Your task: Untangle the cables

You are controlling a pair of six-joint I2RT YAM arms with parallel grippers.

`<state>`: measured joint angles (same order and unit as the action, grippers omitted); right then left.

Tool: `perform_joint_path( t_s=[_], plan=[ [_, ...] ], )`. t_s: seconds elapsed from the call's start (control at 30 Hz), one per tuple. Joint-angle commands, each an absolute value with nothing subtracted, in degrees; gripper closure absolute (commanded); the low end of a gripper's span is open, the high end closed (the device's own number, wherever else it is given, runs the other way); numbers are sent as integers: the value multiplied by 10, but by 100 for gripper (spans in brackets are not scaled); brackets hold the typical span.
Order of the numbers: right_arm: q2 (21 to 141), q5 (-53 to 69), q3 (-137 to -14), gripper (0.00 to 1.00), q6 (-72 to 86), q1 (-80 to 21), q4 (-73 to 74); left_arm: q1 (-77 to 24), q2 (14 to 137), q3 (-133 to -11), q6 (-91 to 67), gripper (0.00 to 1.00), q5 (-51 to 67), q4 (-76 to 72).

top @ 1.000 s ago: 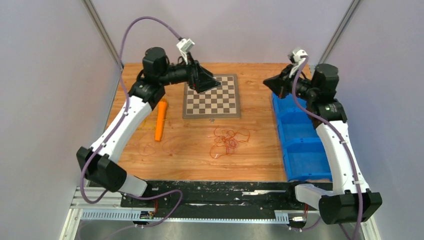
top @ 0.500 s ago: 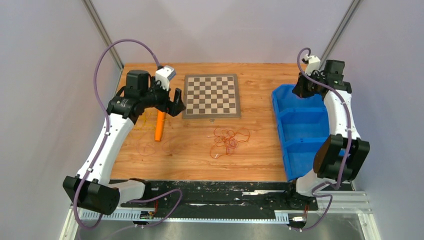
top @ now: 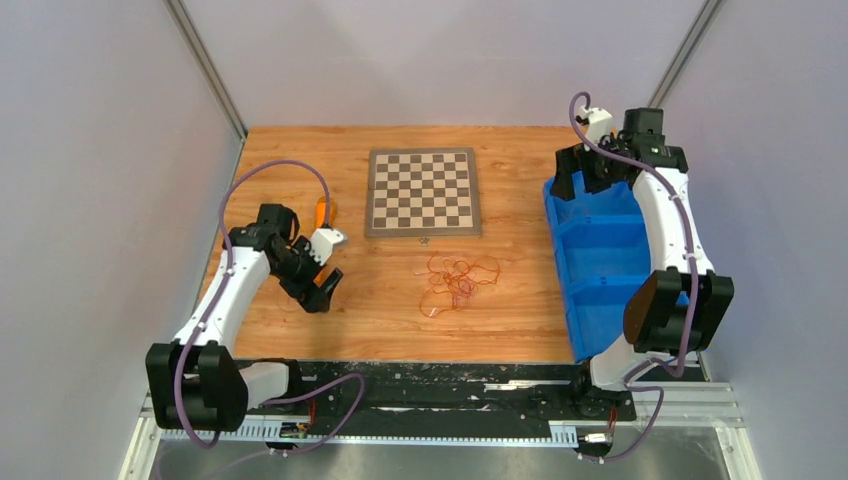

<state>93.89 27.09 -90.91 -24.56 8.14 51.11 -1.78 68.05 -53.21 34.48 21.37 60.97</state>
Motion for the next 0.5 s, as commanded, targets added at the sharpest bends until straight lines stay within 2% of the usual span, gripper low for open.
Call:
perform_joint_path(
  t_s=[0.0, 0.17, 0.47],
  plan=[
    [874, 327, -916, 0, -239, 40, 544, -30, 683, -512, 438, 0, 201, 561],
    [849, 375, -908, 0, -224, 21, 551, -81, 761, -504, 404, 0, 160, 494],
    [843, 380, -910, 0, -215, 21, 552, -150, 829, -482, 354, 4, 132, 383]
  ],
)
